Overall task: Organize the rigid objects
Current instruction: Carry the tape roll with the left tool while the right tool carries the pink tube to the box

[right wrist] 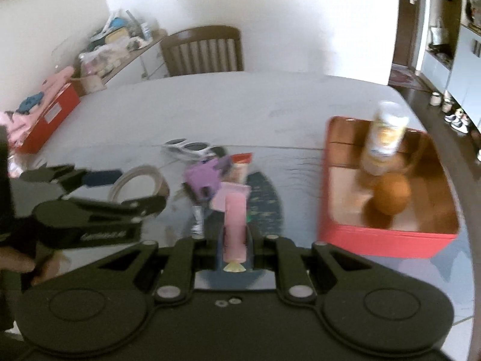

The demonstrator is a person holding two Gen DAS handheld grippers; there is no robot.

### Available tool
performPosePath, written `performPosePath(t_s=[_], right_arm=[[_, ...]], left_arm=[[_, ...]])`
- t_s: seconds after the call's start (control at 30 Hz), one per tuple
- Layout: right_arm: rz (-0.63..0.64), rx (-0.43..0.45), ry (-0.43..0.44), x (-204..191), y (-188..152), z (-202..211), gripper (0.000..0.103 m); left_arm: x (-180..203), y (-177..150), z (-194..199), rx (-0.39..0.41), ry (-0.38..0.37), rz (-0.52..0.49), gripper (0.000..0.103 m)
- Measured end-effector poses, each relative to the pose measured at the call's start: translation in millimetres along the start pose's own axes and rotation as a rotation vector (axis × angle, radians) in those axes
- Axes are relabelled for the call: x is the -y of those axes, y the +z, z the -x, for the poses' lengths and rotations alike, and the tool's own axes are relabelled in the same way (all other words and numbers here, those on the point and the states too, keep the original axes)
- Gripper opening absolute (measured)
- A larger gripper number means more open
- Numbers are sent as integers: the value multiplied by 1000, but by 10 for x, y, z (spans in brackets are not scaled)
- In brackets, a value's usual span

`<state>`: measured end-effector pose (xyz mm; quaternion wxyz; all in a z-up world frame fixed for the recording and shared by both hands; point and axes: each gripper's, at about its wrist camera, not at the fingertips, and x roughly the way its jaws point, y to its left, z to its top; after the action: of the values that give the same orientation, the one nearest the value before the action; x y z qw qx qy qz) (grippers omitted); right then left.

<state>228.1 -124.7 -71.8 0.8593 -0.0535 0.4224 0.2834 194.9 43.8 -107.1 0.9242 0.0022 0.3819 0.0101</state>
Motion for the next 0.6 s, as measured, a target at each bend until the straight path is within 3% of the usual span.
performPosePath(t_s=[0.6], right_arm=[[-78, 90, -79, 1403, 209, 253, 15]], left_arm=[[1357, 624, -16, 62, -99, -120, 77]])
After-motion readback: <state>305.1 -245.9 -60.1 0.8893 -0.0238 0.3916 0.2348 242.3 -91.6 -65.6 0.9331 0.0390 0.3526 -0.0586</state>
